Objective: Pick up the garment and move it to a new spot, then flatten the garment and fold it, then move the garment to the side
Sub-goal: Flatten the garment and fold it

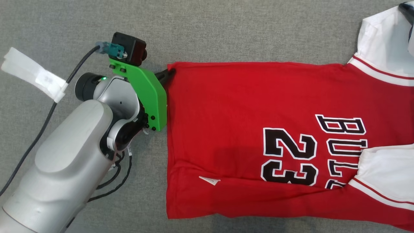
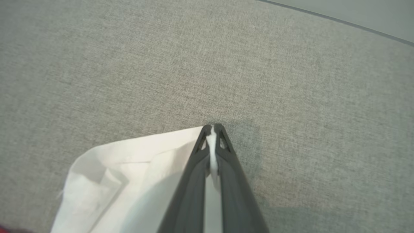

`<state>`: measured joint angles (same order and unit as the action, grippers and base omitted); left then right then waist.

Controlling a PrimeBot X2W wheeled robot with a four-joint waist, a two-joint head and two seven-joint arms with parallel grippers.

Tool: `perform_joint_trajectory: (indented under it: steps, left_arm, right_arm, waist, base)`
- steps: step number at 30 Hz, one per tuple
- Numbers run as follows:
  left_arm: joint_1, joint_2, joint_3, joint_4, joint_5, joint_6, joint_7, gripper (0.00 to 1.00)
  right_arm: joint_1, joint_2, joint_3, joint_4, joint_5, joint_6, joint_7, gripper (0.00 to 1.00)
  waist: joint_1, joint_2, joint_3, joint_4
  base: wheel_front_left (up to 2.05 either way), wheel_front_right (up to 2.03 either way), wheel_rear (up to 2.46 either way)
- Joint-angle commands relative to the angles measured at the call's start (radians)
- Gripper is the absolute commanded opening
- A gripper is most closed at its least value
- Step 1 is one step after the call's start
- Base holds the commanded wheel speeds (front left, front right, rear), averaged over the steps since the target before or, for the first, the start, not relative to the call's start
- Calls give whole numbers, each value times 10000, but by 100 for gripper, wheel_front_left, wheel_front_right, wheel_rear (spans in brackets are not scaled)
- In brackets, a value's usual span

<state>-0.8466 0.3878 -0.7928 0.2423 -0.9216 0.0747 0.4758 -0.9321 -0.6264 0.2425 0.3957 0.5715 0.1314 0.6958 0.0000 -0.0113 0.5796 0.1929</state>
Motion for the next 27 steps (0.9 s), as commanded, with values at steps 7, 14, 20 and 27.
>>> perform_joint_trajectory:
  steps: [7, 14, 20, 27]
  left_arm:
    - [998, 473, 145, -427, 49, 311, -526, 0]
    - [1891, 934, 449, -857, 112, 797, -1271, 0]
    - [2784, 1005, 613, -1056, -156, 995, -1780, 0]
    - [3507, 1080, 720, -1320, -306, 1146, -2235, 0]
  right_arm:
    - [490, -254, 242, -412, 974, -12, -1522, 0]
    - [1769, -645, 494, -963, 1696, -14, -2874, 0]
    - [3405, -499, 434, -1456, 2039, -12, -4471, 0]
    - [5322, -458, 104, -2545, 2440, -7, -5433, 0]
  waist:
    - [0, 113, -1160, -377]
    - [0, 113, -1930, -710]
    - [0, 113, -2455, -945]
    - [0, 113, -2748, -1230]
  base:
    - [0, 0, 0]
    - [0, 0, 0]
    - [0, 0, 0]
    - [0, 0, 0]
